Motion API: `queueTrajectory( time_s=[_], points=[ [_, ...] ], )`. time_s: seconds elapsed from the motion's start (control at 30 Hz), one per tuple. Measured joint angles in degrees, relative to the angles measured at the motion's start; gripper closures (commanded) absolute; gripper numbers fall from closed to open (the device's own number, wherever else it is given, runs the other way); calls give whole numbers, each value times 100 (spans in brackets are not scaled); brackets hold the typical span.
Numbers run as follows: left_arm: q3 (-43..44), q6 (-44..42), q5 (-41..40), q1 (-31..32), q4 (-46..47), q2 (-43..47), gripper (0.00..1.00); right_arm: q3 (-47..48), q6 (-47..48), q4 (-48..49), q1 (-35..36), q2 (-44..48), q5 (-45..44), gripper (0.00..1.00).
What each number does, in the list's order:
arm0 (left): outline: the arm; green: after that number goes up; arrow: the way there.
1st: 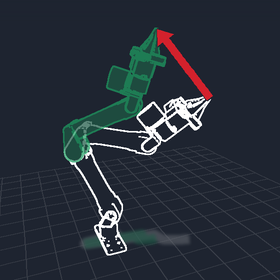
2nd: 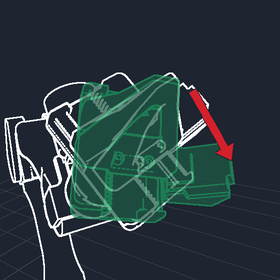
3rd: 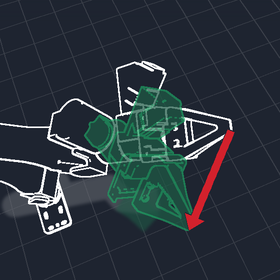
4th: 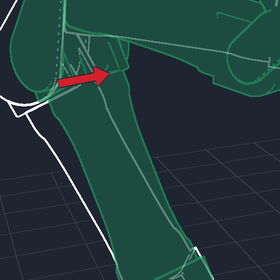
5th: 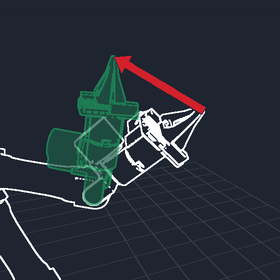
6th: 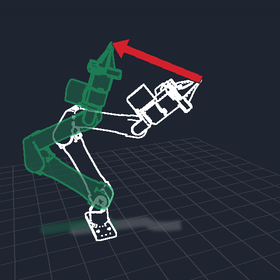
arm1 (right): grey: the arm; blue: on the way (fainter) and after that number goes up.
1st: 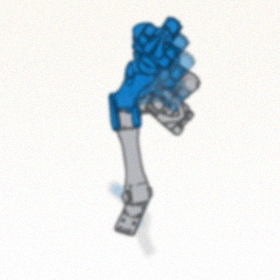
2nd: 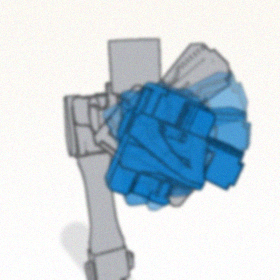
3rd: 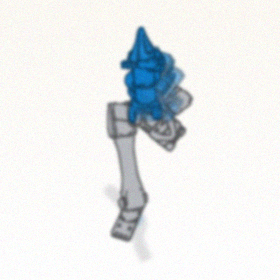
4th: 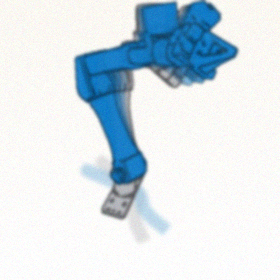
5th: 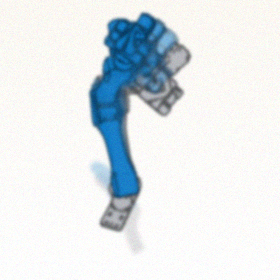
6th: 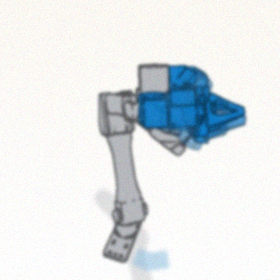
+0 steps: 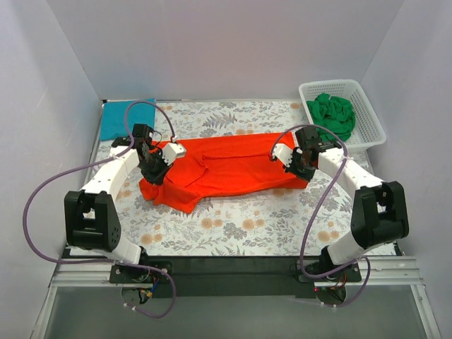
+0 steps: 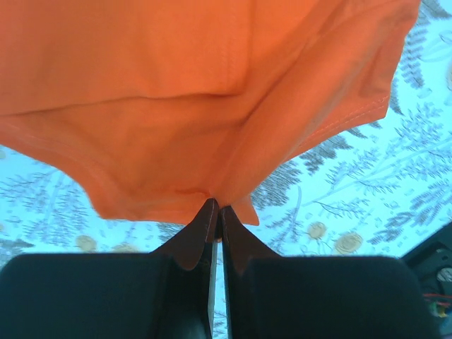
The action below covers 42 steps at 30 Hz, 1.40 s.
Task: Fold and stack the t-shirts
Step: Fold the tshirt
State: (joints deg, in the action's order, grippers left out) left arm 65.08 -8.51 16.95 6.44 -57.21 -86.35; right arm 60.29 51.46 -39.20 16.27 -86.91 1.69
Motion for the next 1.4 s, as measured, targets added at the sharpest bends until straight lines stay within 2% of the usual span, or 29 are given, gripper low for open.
queueTrajectory(
  time_s=[0.27,0.53,1.4],
  points=[
    [796,7,94,-197,136,-748,100,782,155,-17,-278,-866,44,99],
    [1200,107,197,-389,380,-1449,100,1519,247,-9,-382,-1565,44,99],
    [1694,238,136,-448,785,-1980,100,2673,282,-35,-385,-2531,39,99]
  ],
)
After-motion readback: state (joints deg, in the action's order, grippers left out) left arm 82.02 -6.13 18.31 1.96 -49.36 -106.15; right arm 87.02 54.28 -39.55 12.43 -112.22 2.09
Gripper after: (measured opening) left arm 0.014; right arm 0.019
